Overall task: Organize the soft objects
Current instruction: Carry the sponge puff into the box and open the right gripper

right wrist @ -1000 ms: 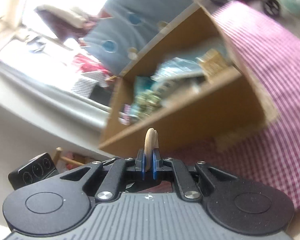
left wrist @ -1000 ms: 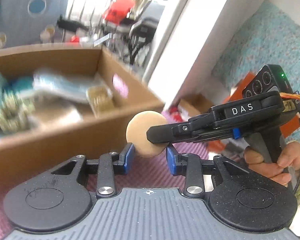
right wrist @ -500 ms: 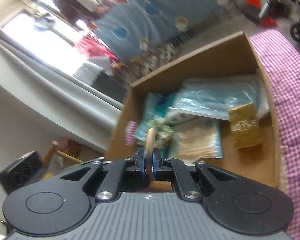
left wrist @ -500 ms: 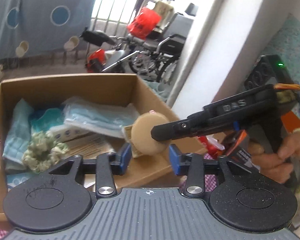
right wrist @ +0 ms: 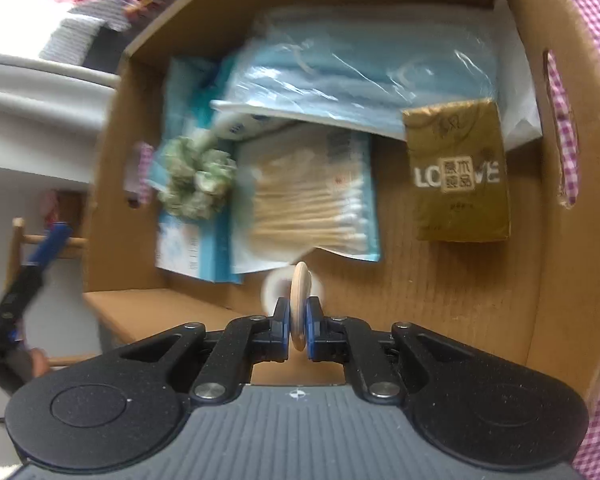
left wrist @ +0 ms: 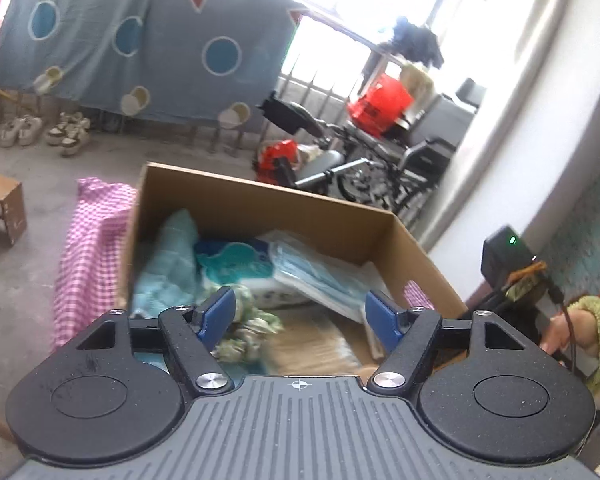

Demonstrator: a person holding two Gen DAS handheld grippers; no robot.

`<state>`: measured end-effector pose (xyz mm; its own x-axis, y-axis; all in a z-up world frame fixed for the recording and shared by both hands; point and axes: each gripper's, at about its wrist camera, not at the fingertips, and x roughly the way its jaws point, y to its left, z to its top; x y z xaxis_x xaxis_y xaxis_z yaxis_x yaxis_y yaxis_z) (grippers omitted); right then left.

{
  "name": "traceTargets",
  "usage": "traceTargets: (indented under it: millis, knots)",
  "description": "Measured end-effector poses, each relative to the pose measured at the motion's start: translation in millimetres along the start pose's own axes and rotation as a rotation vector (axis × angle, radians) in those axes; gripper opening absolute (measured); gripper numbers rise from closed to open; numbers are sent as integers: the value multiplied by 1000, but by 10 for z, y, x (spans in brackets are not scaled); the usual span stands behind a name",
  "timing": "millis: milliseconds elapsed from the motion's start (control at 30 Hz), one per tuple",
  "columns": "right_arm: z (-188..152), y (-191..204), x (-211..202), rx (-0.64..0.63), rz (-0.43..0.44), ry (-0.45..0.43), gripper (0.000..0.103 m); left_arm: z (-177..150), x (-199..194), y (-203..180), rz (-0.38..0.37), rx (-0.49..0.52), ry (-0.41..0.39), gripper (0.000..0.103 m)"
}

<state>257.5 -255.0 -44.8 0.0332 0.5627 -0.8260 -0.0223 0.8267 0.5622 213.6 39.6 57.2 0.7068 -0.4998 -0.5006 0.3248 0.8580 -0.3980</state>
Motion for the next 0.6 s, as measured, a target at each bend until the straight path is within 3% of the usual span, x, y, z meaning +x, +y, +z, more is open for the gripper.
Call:
traceTargets:
  millis: [200, 300, 367, 600]
  knots:
    - [66, -15, 130, -3, -135, 55, 15, -57, -59, 48, -4, -18, 3, 76]
    - [41, -31, 85, -4, -161, 32, 32, -90, -92, 36, -2, -17, 8, 78]
    - [23, -21, 37, -17, -180, 3, 53, -110, -128, 26, -2, -16, 6, 79]
    - [-55, 91, -203, -60, -191, -124, 54, -158, -364, -54, 19, -10, -16, 90]
